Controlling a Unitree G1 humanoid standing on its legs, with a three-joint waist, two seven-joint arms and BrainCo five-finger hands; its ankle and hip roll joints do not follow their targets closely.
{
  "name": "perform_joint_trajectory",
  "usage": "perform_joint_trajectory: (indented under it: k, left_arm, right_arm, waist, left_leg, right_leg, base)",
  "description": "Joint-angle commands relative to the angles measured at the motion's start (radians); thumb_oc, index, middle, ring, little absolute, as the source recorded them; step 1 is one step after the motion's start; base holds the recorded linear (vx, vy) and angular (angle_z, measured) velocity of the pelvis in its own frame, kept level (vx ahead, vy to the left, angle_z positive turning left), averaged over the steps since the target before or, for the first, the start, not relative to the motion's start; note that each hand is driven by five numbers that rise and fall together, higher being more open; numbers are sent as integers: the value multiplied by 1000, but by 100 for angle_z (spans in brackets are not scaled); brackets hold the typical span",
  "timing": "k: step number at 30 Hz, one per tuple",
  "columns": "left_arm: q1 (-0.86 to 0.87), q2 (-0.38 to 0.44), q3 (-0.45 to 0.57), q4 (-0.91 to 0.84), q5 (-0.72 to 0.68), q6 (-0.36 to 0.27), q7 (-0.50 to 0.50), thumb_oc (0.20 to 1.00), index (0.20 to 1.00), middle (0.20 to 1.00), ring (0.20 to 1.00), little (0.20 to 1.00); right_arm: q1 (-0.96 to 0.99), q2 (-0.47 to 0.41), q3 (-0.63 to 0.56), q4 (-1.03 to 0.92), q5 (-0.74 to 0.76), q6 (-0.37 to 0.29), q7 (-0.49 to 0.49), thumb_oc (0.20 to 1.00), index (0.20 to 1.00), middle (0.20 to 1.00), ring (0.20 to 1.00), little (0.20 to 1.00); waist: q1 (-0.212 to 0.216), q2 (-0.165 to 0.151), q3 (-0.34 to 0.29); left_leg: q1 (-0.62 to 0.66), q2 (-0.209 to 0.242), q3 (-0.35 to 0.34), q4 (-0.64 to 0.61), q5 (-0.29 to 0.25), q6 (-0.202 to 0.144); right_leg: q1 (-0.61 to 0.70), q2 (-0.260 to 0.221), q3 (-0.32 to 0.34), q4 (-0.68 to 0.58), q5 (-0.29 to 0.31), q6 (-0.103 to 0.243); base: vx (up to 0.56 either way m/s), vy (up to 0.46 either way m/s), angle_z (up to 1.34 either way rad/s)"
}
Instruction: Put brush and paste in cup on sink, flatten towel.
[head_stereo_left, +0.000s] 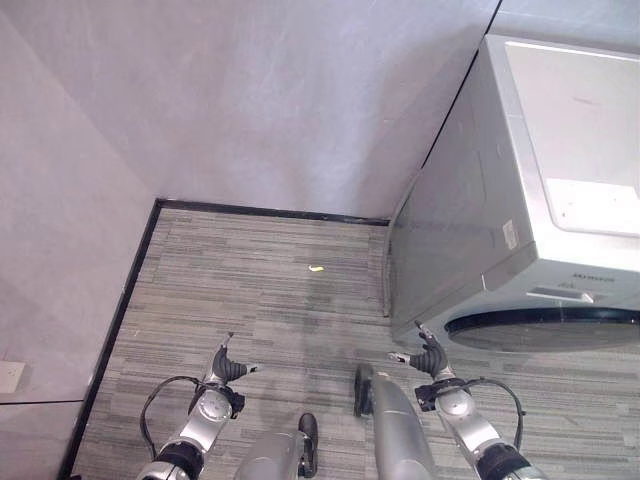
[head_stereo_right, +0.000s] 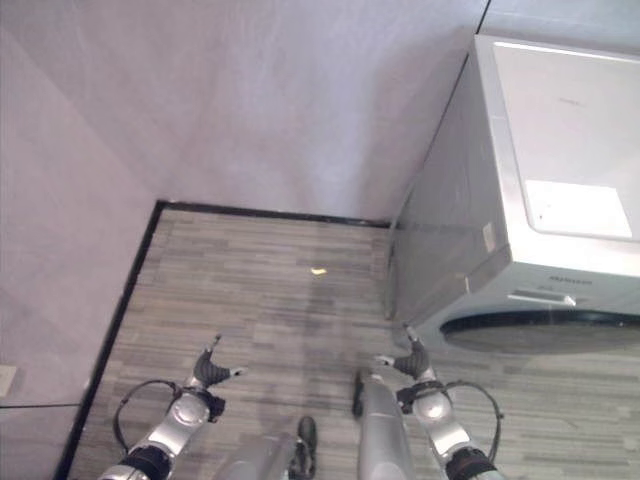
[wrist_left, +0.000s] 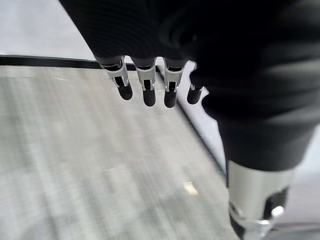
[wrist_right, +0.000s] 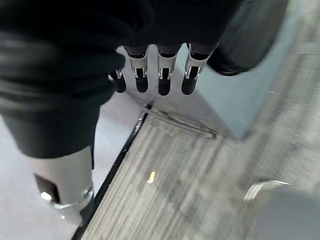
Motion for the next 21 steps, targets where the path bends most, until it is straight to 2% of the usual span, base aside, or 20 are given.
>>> perform_joint_trajectory:
  k: [1,3,6,8,16,21]
  left_arm:
    - [30,14,-21,-80,6,-45,2,1000,1000,1000,1000,1000]
    - [38,20,-48,-106,28,-51,-14,1000,1000,1000,1000,1000]
    - [29,8,-53,-98,23,-54,-12,1000,1000,1000,1000,1000]
    - [45,18,-48,-129,8,-59,-11,1000,1000,1000,1000,1000]
    - [70,37,-32,-148,4,-57,-9,1000,1000,1000,1000,1000]
    - [86,47,-29,-135,21,-55,-15,1000,1000,1000,1000,1000]
  right_arm:
    - [90,-54,-60,-91,-27,-24,-15,1000,1000,1000,1000,1000]
    - [126,-75,-74,-103,-30,-26,-4,1000,1000,1000,1000,1000]
    - [133,-98,-87,-89,-35,-27,-1,1000,1000,1000,1000,1000]
    - [114,-107,-92,-75,-29,-29,2,1000,1000,1000,1000,1000]
    - [100,-104,-80,-79,-30,-29,14,1000,1000,1000,1000,1000]
    - [100,-88,-46,-90,-30,-35,44,1000,1000,1000,1000,1000]
  waist:
    - [-57,5,-45]
    - [-62,-8,-46]
    - [-73,-6,-51]
    - [-64,-8,-62]
    - [-41,-18,-64]
    - [-20,-26,-69]
  left_leg:
    - [-6,31,-17,60,108,-78]
    - [-25,23,-50,100,109,-82]
    - [-42,35,-57,104,106,-92]
    - [-62,41,-61,96,116,-97]
    - [-72,31,-82,81,111,-93]
    - [-66,20,-105,58,103,-90]
  right_leg:
    - [206,18,95,-123,176,81]
    - [230,31,117,-114,204,66]
    - [246,27,57,-110,202,50]
    - [240,27,22,-104,194,40]
    - [231,17,5,-94,188,40]
    - [250,-5,0,-124,206,49]
  base:
    - [346,-149,101]
    - [161,-155,157]
    - [118,-151,144]
    - [111,-101,31]
    - [41,3,11]
    - [19,21,6]
